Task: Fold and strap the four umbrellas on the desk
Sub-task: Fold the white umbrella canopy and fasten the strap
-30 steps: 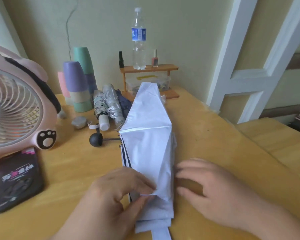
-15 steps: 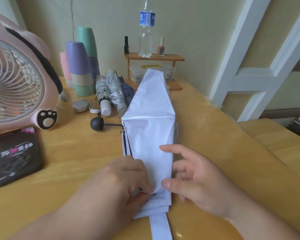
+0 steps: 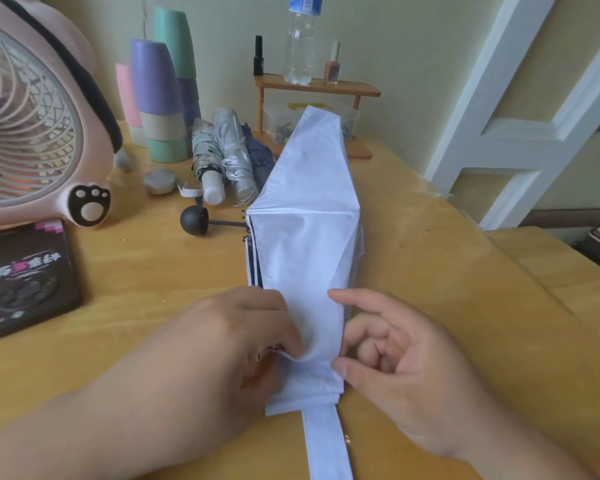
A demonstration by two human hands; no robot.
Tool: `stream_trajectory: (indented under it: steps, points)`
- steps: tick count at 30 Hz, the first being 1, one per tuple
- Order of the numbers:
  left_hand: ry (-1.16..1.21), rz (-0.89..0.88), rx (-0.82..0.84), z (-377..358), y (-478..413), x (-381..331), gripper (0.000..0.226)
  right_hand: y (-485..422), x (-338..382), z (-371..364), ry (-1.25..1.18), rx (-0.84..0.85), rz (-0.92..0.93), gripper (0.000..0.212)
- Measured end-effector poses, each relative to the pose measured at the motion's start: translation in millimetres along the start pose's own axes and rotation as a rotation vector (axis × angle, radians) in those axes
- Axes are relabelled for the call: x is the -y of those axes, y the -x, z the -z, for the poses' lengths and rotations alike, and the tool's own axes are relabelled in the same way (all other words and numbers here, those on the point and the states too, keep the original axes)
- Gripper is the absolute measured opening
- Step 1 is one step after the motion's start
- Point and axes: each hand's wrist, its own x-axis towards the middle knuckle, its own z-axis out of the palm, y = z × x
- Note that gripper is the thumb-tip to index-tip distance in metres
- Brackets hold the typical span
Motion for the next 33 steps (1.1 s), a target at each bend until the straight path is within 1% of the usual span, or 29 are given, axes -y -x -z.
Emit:
stream_trajectory:
  steps: [4, 7, 10, 12, 15, 17, 21, 24, 26, 29, 33]
  points:
    - [0.052, 0.062, -0.109, 4.1, -0.3, -7.5, 0.017, 1.7, -2.0, 2.0, 0.025, -0.008, 0.044, 0.069]
    - [0.033, 0.12, -0.17, 8.1, -0.2, -13.3, 0.015, 1.7, -2.3, -0.6, 0.019, -0.016, 0.076, 0.064]
    - [0.07, 0.17, -0.175, 9.4, 3.1, -16.2, 0.004, 1.3, -2.0, -1.2, -0.001, -0.035, 0.094, 0.059]
    - [0.094, 0.246, -0.172, 8.3, 3.3, -16.9, 0.013, 1.4, -1.6, -0.7, -0.017, -0.05, 0.101, 0.056]
    - [0.1, 0.336, -0.235, 4.9, 0.8, -19.3, 0.024, 2.1, -1.5, -1.8, -0.019, -0.05, 0.114, 0.055]
    - [0.15, 0.385, -0.26, 1.8, -0.9, -21.7, 0.027, 2.2, -1.9, -2.7, -0.018, -0.043, 0.124, 0.055]
    - [0.287, 0.469, -0.199, -1.7, -2.2, -25.1, 0.04, 1.8, -2.2, -3.2, -0.016, -0.044, 0.129, 0.056]
    - [0.285, 0.5, -0.174, 1.8, -1.9, -24.1, 0.042, 1.6, -2.5, -3.4, -0.018, -0.038, 0.135, 0.057]
    - [0.249, 0.527, -0.154, 4.6, -0.3, -23.5, 0.041, 2.0, -3.4, -3.4, 0.002, -0.026, 0.142, 0.057]
    - [0.113, 0.508, -0.094, 5.9, 1.8, -24.0, 0.032, 3.1, -6.6, -3.3, 0.055, -0.018, 0.158, 0.055]
    - [0.024, 0.438, -0.025, 6.0, 3.3, -24.2, 0.025, 3.0, -11.7, -1.9, 0.163, -0.025, 0.2, 0.041]
